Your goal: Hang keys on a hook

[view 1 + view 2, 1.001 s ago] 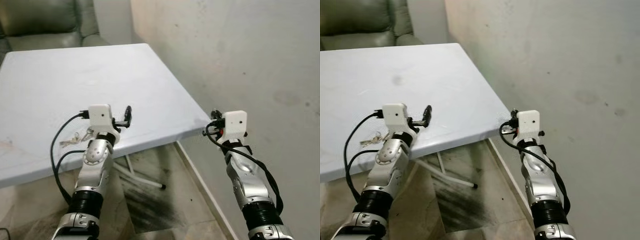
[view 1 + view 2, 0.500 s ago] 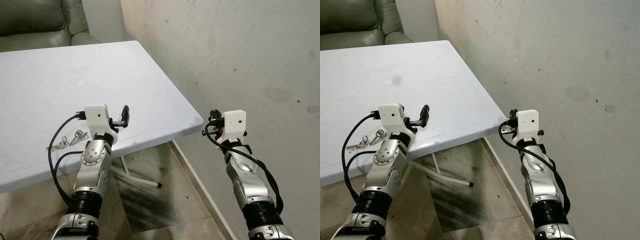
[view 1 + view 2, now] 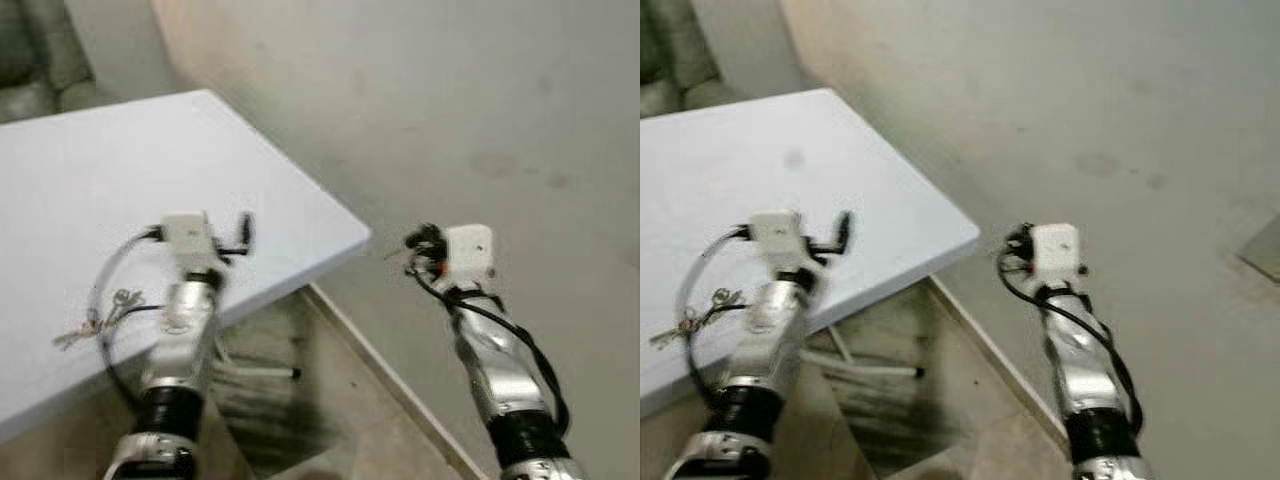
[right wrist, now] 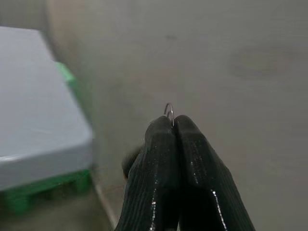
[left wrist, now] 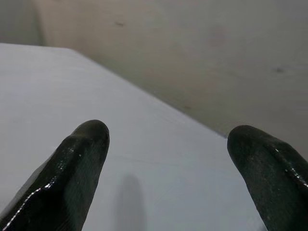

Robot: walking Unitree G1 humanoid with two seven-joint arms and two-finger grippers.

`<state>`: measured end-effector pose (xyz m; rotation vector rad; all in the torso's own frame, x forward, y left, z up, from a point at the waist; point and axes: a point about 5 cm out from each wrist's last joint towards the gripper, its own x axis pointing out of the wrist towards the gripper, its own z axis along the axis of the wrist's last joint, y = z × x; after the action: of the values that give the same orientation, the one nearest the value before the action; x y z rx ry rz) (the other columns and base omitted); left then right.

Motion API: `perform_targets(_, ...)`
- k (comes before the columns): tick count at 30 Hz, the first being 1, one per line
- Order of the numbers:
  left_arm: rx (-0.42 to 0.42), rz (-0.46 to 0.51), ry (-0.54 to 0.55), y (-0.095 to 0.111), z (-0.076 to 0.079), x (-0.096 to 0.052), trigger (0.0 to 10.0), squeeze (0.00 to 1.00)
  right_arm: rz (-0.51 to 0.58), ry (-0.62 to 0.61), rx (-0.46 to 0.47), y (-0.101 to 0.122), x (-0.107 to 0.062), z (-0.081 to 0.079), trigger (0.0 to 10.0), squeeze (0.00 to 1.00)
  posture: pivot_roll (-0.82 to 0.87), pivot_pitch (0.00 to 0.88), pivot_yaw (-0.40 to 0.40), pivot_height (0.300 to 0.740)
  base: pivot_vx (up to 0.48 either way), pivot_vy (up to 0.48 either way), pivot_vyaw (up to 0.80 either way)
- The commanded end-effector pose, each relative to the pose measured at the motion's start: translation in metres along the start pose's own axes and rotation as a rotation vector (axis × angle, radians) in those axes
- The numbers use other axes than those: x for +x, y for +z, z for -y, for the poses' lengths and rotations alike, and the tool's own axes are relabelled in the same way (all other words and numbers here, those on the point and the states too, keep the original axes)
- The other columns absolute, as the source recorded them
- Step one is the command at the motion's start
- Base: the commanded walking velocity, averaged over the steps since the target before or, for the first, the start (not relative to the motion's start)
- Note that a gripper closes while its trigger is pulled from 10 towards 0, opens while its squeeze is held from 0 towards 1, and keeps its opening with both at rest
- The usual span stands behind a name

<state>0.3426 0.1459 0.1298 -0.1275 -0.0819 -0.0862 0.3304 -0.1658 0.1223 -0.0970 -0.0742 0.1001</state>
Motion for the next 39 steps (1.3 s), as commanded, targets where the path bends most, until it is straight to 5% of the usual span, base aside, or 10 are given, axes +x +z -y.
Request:
perform_targets(1,0.018,0.011,0.026,0.0052,-0.0092,-0.0003,10.0,0.0,0.019,0.008,0.014,0.0064,0.003,-0.0054,10.0,0.0,0.12,0.0,-0.042,0.74,0.0,0.0,-0.66)
perform_targets(39,0.015,0.004,0.016,0.0043,-0.0077,-0.0012,10.0,0.0,0.01,-0.028,0.016,0.0077,0.0006,0.0007,10.0,0.0,0.1,0.0,-0.042,0.74,0.0,0.0,-0.65)
